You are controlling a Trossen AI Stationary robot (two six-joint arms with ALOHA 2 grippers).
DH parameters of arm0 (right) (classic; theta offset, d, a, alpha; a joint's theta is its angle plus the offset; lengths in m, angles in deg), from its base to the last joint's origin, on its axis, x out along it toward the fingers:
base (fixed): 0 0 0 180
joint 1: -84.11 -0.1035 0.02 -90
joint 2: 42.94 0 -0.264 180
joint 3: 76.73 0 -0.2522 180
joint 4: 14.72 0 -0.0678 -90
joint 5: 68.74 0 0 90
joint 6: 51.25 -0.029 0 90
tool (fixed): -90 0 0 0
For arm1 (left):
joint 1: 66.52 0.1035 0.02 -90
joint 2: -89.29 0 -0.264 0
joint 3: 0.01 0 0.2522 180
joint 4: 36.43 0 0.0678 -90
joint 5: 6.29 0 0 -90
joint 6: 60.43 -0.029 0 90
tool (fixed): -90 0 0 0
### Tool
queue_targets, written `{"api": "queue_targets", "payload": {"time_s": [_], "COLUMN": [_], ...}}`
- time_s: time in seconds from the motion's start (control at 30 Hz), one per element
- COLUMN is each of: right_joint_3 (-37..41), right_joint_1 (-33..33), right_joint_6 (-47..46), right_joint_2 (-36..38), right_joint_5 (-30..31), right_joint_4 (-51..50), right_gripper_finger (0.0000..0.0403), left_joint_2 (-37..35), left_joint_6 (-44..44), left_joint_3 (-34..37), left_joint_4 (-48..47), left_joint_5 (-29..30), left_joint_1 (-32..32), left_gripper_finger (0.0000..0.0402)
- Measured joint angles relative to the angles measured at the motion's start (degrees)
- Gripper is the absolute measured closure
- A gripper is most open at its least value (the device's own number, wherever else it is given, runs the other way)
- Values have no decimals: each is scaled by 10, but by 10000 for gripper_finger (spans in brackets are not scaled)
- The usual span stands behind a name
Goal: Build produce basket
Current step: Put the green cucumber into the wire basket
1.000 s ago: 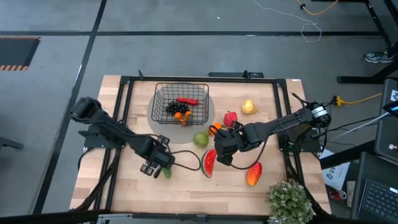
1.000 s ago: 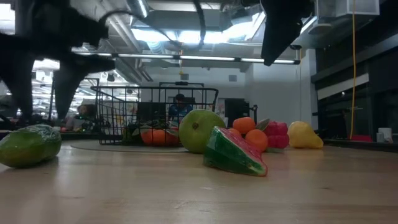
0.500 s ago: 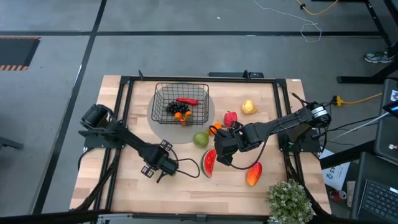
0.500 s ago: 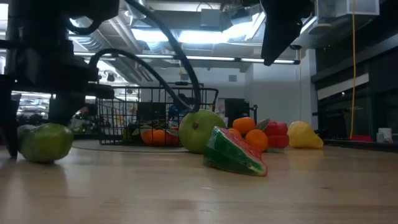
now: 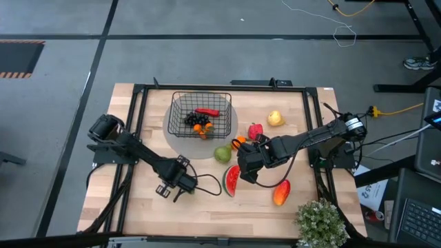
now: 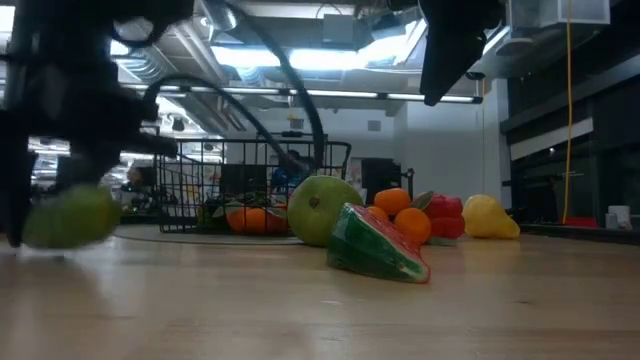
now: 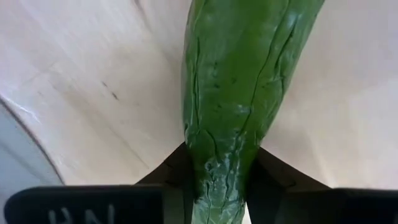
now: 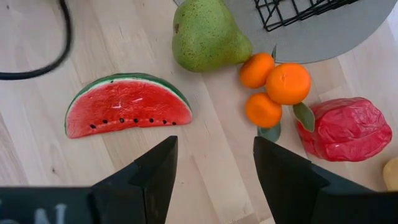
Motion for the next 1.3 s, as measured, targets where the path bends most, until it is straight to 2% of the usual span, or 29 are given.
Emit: {"api": "queue_targets", "payload": {"time_s": [0.17, 0.27, 0.37, 0.5, 0.63, 0.73, 0.8, 0.97, 1.17, 1.3], "right_joint_3": [0, 0, 0, 0, 0, 0, 0, 0, 0, 0], "right_joint_1": [0, 0, 0, 0, 0, -1, -1, -1, -1, -1], "right_joint_6": [0, 0, 0, 1, 2, 3, 10, 24, 31, 32], "right_joint_2": [0, 0, 0, 0, 0, 0, 0, 0, 0, 0], "right_joint_5": [0, 0, -1, -8, -30, -30, -30, -26, -26, -26], "right_joint_4": [0, 0, 0, -1, -6, -15, -20, -19, -18, -20], "right_gripper_finger": [191, 191, 191, 191, 191, 191, 191, 191, 191, 191], "left_joint_2": [-3, -3, -3, -7, -49, -103, -142, -201, -193, -161], "left_joint_6": [5, -10, -33, -51, -53, -73, -96, -173, -245, -217], "left_joint_3": [-69, -128, -192, -275, -325, -337, -337, -322, -320, -320], "left_joint_4": [-90, -153, -231, -338, -393, -367, -315, -176, -130, -106], "left_joint_5": [-12, 14, 71, 177, 232, 240, 234, 159, 70, 68], "left_joint_1": [7, 12, 22, 47, 94, 143, 182, 294, 424, 475], "left_gripper_finger": [314, 314, 314, 314, 314, 314, 314, 315, 315, 311]}}
